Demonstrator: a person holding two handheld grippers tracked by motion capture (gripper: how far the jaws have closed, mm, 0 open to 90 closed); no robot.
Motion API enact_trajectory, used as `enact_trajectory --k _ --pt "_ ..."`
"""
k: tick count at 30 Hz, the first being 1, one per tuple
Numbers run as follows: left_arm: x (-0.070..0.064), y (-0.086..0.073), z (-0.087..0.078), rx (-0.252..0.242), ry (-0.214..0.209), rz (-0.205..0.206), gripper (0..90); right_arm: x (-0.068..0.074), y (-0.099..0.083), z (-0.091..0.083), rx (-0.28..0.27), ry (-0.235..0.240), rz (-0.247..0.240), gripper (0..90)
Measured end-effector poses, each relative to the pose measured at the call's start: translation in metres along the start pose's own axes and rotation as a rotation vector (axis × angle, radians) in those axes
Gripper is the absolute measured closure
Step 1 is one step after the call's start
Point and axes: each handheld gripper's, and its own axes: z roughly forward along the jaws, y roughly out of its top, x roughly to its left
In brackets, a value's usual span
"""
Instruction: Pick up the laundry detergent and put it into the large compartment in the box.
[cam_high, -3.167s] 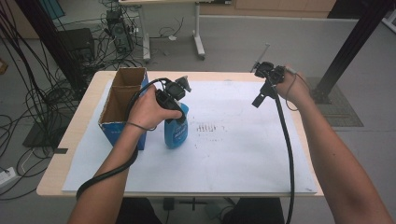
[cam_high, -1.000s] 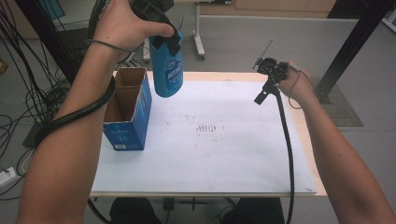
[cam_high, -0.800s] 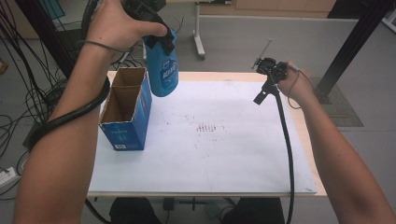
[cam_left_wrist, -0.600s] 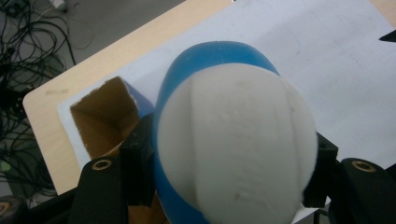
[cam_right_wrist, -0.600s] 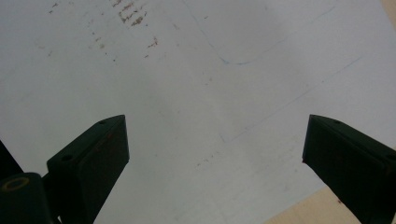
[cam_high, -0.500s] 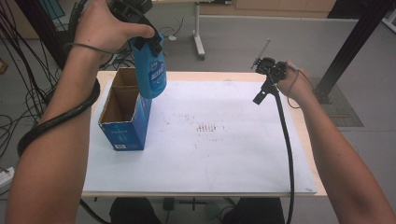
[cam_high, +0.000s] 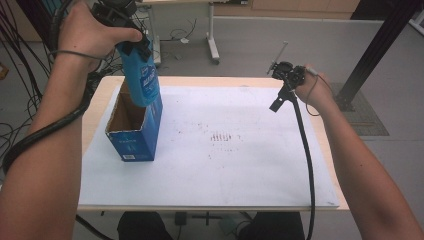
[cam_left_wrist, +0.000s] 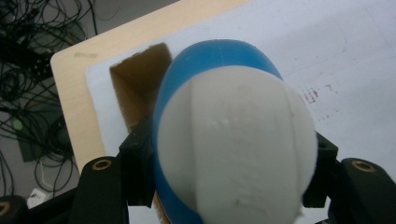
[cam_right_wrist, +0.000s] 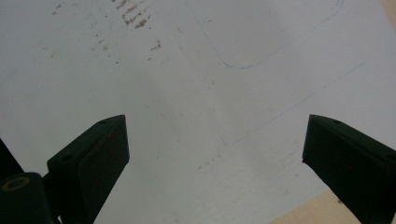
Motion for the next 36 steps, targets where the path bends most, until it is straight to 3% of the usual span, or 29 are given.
enact_trajectory --k 10,16,20,36 --pt "0.024 -0.011 -0.01 -0.017 0.009 -0.083 37.8 0.001 0.002 0.0 0.004 0.0 -0.004 7.1" --pt "0.032 -0.016 -0.012 -0.026 0.049 -0.128 37.8 0.002 0.003 0.0 0.003 0.0 -0.007 7.1" --pt "0.038 -0.018 -0.011 -0.021 0.05 -0.15 37.8 0.002 0.004 0.002 0.001 0.007 -0.011 7.1" --pt "0.046 -0.024 0.01 0.003 0.045 -0.181 37.8 0.003 0.001 0.0 -0.002 0.003 -0.001 7.1"
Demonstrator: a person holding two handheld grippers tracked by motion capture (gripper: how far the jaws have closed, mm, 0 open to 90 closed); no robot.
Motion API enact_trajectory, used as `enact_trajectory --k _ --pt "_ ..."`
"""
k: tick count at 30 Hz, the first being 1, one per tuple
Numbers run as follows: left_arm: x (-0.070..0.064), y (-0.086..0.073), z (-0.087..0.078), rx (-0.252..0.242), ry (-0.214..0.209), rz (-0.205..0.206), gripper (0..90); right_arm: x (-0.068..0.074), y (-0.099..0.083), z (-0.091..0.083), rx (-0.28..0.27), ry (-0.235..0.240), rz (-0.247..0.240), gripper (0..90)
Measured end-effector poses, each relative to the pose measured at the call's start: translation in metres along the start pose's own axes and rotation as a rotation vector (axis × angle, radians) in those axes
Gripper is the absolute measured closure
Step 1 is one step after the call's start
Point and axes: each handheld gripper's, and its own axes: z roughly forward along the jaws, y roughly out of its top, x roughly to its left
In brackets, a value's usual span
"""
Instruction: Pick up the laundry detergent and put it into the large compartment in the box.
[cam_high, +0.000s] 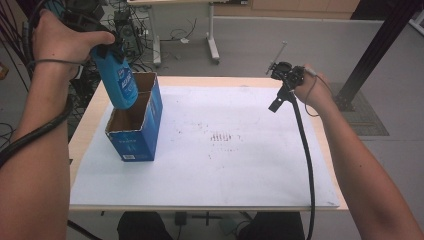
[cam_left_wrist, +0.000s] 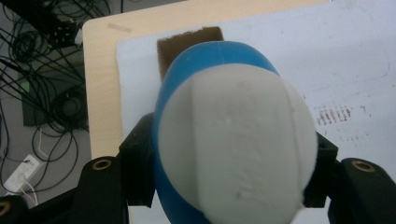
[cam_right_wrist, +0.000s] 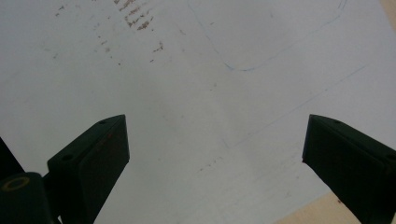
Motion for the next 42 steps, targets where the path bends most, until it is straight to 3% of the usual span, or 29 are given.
enact_trajectory --k 42 --pt "0.008 -0.034 0.088 0.079 -0.009 -0.042 37.8 -0.001 0.0 0.008 0.005 0.009 0.004 7.1"
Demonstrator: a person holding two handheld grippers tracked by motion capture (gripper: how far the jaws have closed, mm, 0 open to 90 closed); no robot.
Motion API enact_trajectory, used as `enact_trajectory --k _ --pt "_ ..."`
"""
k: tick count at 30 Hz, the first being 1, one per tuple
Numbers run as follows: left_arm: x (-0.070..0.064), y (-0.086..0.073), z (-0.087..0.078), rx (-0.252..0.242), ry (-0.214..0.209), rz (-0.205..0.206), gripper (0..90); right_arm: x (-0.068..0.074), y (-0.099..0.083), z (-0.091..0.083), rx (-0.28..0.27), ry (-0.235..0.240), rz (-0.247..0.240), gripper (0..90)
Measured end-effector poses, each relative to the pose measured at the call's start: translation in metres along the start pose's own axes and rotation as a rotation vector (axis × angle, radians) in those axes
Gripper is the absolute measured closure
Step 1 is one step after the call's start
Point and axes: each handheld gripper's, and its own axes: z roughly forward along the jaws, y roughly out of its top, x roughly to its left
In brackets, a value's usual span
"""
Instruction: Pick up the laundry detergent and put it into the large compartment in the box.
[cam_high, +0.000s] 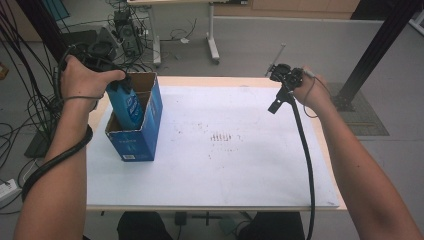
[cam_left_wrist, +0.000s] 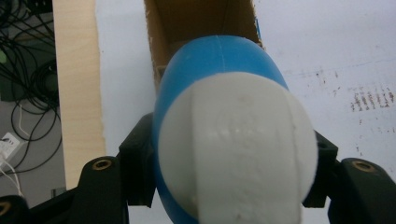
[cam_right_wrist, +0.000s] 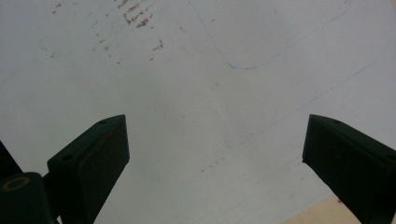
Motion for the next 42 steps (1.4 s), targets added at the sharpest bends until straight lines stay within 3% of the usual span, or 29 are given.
enact_trajectory --k 9,22,42 --pt "-0.001 -0.005 0.021 0.034 -0.012 -0.001 37.8 0.002 0.002 0.003 0.007 0.004 -0.005 7.1" --pt "-0.004 -0.01 0.039 0.071 -0.015 0.008 37.7 0.001 0.0 0.002 0.003 0.009 0.001 7.1" --pt "-0.006 -0.025 0.071 0.084 0.005 -0.021 37.8 0.003 0.0 0.002 0.001 0.009 -0.002 7.1"
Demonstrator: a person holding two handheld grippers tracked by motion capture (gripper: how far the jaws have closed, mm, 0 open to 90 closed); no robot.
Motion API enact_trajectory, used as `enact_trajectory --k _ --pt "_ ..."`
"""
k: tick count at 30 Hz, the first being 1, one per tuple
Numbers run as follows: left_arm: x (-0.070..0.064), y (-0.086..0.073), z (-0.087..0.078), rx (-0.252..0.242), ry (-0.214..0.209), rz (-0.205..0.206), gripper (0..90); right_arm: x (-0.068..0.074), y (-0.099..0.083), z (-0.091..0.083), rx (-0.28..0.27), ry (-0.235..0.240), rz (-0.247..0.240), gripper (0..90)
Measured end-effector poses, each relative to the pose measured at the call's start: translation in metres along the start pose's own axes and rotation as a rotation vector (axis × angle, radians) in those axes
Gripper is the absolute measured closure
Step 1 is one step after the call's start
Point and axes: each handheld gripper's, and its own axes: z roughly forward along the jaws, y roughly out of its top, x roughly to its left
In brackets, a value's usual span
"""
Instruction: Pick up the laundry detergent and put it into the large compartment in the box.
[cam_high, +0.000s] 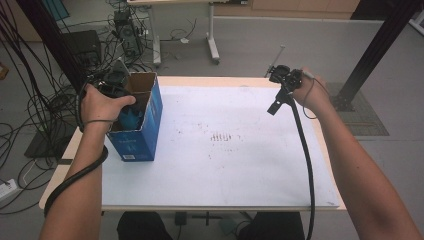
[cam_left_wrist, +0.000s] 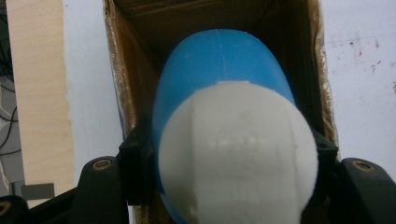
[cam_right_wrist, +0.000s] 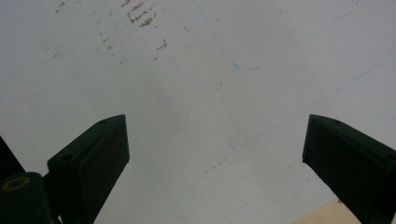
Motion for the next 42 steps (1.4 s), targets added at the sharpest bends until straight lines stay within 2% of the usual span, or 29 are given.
enact_trajectory --k 13,42 --pt "-0.003 -0.004 0.017 0.024 0.011 0.002 37.7 -0.001 -0.002 0.002 0.005 0.001 -0.001 7.1" --pt "-0.007 -0.005 0.018 0.03 0.026 0.008 37.7 0.0 -0.003 0.001 0.0 -0.004 -0.006 7.1"
